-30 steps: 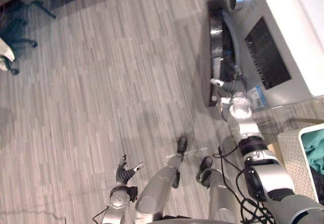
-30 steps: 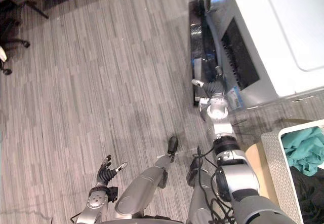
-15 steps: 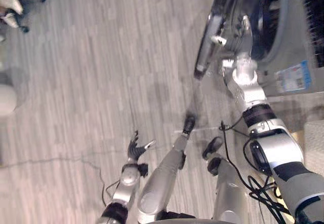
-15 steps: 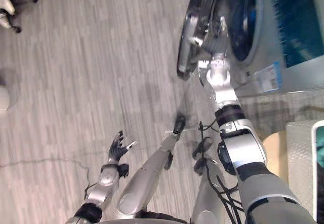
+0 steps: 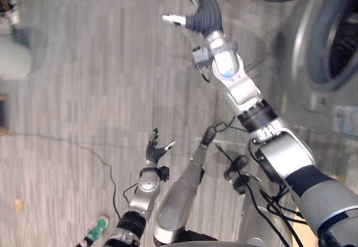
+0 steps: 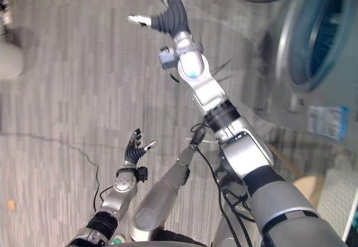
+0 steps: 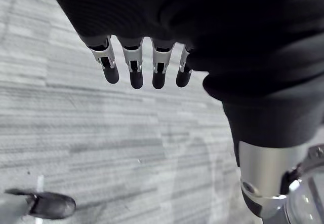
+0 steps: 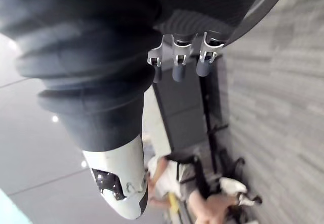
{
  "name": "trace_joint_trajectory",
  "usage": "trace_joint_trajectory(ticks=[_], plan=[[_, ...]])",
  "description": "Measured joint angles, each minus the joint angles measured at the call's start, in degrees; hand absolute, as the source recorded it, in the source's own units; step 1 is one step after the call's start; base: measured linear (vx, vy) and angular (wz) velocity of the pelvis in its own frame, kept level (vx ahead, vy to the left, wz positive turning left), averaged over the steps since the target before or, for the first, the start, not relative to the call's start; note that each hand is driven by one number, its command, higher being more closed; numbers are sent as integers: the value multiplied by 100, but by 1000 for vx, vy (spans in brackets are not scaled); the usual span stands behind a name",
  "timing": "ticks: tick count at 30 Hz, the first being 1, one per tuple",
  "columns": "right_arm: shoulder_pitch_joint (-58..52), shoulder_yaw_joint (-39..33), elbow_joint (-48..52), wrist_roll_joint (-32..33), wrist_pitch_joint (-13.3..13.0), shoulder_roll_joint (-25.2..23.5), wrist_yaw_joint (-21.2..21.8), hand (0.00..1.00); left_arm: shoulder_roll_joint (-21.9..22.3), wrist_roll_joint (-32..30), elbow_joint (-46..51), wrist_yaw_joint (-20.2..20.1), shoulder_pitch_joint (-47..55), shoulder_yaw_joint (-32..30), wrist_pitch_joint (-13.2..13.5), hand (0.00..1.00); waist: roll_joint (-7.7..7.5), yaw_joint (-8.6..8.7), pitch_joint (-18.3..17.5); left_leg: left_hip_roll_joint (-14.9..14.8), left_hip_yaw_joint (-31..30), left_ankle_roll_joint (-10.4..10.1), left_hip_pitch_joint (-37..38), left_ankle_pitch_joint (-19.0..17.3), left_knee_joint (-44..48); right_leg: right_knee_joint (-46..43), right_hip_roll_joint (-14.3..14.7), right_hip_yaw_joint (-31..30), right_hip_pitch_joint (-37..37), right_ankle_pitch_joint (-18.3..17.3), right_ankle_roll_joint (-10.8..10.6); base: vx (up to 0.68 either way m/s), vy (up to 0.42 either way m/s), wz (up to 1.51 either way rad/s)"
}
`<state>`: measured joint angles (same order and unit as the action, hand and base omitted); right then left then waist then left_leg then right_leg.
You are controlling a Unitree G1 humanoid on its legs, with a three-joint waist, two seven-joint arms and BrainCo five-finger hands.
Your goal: Pick up the laundry basket with both hands and put the clothes into the washing machine.
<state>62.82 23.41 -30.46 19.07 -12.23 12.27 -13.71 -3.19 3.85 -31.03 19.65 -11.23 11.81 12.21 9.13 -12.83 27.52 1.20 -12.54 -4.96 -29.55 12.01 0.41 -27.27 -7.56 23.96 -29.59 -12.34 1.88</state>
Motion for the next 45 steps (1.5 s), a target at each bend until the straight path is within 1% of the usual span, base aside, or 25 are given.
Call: trace_joint_trajectory(ticks=[1, 2, 5, 6, 8, 9, 10, 11, 13, 14, 15, 16, 17, 18, 20, 22, 27, 31, 33, 34, 36, 40, 42, 44, 45], plan=[[-417, -58, 229, -195, 1, 98, -7, 0, -28, 0, -36, 72, -245, -17, -49, 0, -133, 123, 36, -78, 203, 1, 27, -1, -1, 204, 121, -205, 23, 140, -26, -76, 4, -105], [-791, -130, 513, -364, 2, 192, -21, 0, -84, -13, -80, 112, -482, -25, -63, 0, -212, 286, 52, -140, 324, 2, 32, -1, -2, 391, 215, -358, 26, 272, -50, -84, 14, -100], [-1715, -488, 1375, -828, -24, 200, -120, 0, -225, -105, -201, 214, -1171, -28, -82, 0, -252, 627, 56, -273, 635, 4, 57, -7, -12, 717, 387, -716, -9, 553, -36, -134, 35, -86], [-1864, -525, 1528, -891, -35, 196, -121, 0, -259, -143, -205, 223, -1299, -27, -86, 0, -263, 658, 53, -296, 694, 6, 69, -9, -15, 740, 414, -794, -27, 584, -49, -163, 15, -72], [-2413, -537, 2089, -1109, -114, 117, -105, 0, -447, -236, -312, 303, -1801, -32, -112, 0, -324, 797, 46, -396, 886, 159, 136, -127, -37, 754, 521, -1003, -109, 644, 3, -123, -10, -61], [-2554, -536, 2214, -1152, -144, 91, -105, 0, -509, -237, -397, 313, -1952, -33, -122, 0, -366, 829, 45, -413, 930, 161, 132, -129, -40, 757, 539, -1035, -138, 660, -1, -129, -26, -49], [-2805, -537, 2375, -1255, -195, -16, -44, 0, -724, -235, -597, 324, -2244, -87, -144, 0, -515, 923, 42, -444, 1031, 162, 104, -129, -42, 754, 575, -1132, -224, 691, -11, -98, -24, -40], [-2943, -539, 2448, -1271, -212, -52, -1, 0, -850, -233, -739, 327, -2423, -105, -181, 0, -599, 958, 33, -466, 1101, 162, 81, -129, -43, 762, 587, -1169, -273, 711, -15, -131, -29, -46], [-3345, -582, 2548, -1273, -277, -95, 152, 0, -1396, -225, -1286, 333, -3112, -135, -296, 0, -781, 1191, 34, -518, 1205, 163, -65, -128, -44, 905, 637, -1214, -402, 861, -33, -72, -4, -33], [-3431, -631, 2548, -1272, -277, -111, 167, 0, -1561, -225, -1437, 332, -3323, -135, -303, 0, -825, 1228, 26, -527, 1256, 164, -112, -126, -46, 938, 649, -1248, -454, 907, -47, -36, 17, -37], [-3567, -783, 2548, -1262, -277, -185, 206, 0, -1883, -223, -1748, 332, -3744, -138, -323, 0, -928, 1252, 32, -534, 1368, 167, -191, -123, -46, 947, 665, -1357, -579, 1019, -3, -8, 29, -40], [-3634, -886, 2547, -1247, -278, -260, 232, 0, -2126, -220, -1967, 332, -4028, -158, -335, 0, -966, 1310, 26, -537, 1429, 175, -261, -116, -45, 968, 674, -1427, -659, 1077, -31, 7, 41, -40], [-3661, -964, 2547, -1235, -283, -356, 245, 0, -2424, -215, -2169, 333, -4298, -287, -363, 0, -980, 1436, 29, -527, 1459, 192, -329, -104, -45, 1029, 674, -1467, -712, 1147, -31, 17, 41, -24], [-3678, -1001, 2552, -1233, -296, -402, 246, 0, -2560, -199, -2237, 333, -4415, -361, -388, 0, -992, 1502, 24, -527, 1490, 192, -365, -103, -45, 1071, 677, -1493, -738, 1181, -48, 33, 46, -26], [-3884, -1098, 2848, -1233, -316, -556, 244, 0, -2952, 25, -2301, 327, -4812, -571, -430, 0, -1082, 1530, 32, -534, 1670, 192, -445, -104, -43, 1183, 700, -1661, -841, 1283, -87, 44, 39, -33], [-4118, -1125, 3268, -1243, -324, -637, 230, 0, -3104, 112, -2257, 326, -5054, -762, -430, 0, -1084, 1528, 33, -568, 1745, 213, -563, -121, -28, 1366, 747, -1721, -888, 1407, -103, 44, 31, -25], [-4578, -1311, 4292, -1298, -413, -776, 123, 0, -3113, 159, -1890, 328, -5278, -1119, -453, 0, -1105, 1535, 39, -610, 1878, 350, -967, -300, 318, 1474, 766, -1771, -1101, 1524, -130, 39, 38, -10], [-4899, -1696, 4832, -1337, -515, -790, -16, 0, -3080, 153, -1583, 333, -5281, -1446, -455, 0, -1120, 1525, 36, -655, 1914, 346, -1230, -525, 681, 1473, 765, -1760, -1176, 1530, -138, 30, 37, -2], [-4968, -1814, 4992, -1441, -532, -784, -84, 0, -3007, 146, -1482, 323, -5277, -1531, -451, 0, -1120, 1523, 36, -676, 1961, 392, -1367, -573, 851, 1471, 765, -1749, -1230, 1549, -143, 18, 18, 0], [-4963, -1844, 4992, -1490, -539, -761, -121, 0, -2877, 106, -1443, 365, -5282, -1737, -468, 0, -1120, 1545, 36, -695, 2010, 416, -1436, -591, 938, 1471, 765, -1731, -1246, 1553, -147, 30, 31, 3], [-4986, -1844, 4993, -1517, -540, -740, -132, 0, -2805, 49, -1444, 431, -5281, -1947, -559, 0, -1125, 1558, 39, -713, 2055, 424, -1478, -609, 995, 1471, 765, -1708, -1251, 1554, -149, 28, 24, 4], [-5012, -1835, 5019, -1522, -539, -746, -130, 0, -2707, 50, -1339, 554, -5189, -2319, -673, 0, -1125, 1517, 39, -725, 2056, 414, -1493, -632, 1074, 1420, 759, -1669, -1246, 1553, -148, 12, 1, 2], [-5060, -1835, 5127, -1525, -537, -747, -129, 0, -2627, 50, -991, 567, -4901, -2339, -675, 0, -1125, 1509, 40, -728, 2065, 398, -1489, -643, 1164, 1328, 740, -1627, -1225, 1544, -147, 22, -6, 9], [-5231, -1852, 5284, -1619, -536, -745, -166, 0, -2283, 51, -468, 617, -4226, -2324, -656, 0, -1124, 1516, 40, -720, 2119, 343, -1309, -697, 1306, 1061, 662, -1572, -1073, 1350, -150, 24, -11, 21], [-5276, -1850, 5284, -1680, -533, -745, -189, 0, -2157, 50, -306, 632, -3984, -2314, -651, 0, -1124, 1506, 40, -718, 2135, 384, -1214, -747, 1340, 973, 647, -1562, -999, 1276, -166, 18, -20, 22]])
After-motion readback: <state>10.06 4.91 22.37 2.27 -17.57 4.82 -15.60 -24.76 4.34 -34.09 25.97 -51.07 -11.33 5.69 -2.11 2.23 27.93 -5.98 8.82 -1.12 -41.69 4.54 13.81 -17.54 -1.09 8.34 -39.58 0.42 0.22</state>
